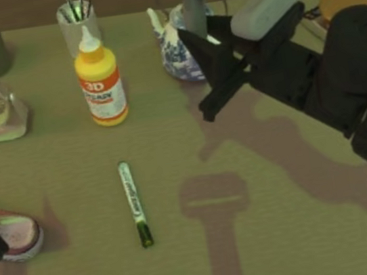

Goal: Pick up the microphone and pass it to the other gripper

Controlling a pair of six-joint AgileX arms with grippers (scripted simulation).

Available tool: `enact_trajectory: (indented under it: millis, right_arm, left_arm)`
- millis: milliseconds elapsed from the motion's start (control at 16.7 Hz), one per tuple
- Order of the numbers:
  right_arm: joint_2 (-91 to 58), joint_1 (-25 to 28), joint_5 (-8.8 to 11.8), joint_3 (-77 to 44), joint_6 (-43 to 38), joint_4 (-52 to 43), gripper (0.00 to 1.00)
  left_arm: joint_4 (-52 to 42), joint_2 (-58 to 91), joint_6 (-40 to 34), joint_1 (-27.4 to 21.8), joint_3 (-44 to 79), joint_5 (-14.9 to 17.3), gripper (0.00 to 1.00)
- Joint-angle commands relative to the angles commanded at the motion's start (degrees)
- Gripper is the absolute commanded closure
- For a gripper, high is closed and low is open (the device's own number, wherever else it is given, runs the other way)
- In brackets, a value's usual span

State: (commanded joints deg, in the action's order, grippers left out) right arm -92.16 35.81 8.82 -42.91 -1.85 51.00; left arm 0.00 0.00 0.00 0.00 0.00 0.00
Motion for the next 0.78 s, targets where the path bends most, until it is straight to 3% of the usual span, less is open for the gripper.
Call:
enact_trajectory:
  millis: [420, 600, 780]
  right_arm:
    - [0.20, 0.17, -0.18, 0.15, 0.08, 0.03, 1.00]
    - [0.20, 0.17, -0.18, 0.15, 0.08, 0.03, 1.00]
    - [0.20, 0.17, -0.18, 0.15, 0.08, 0.03, 1.00]
  left_arm:
    - [0.35, 0.75, 0.02, -0.38, 0.52, 0.57, 0.00]
    - [2.76, 6.33, 0.19, -2.68, 4.16, 4.19, 0.00]
    - [6.88, 16.63, 0.43, -6.02, 10.34, 9.78, 0.00]
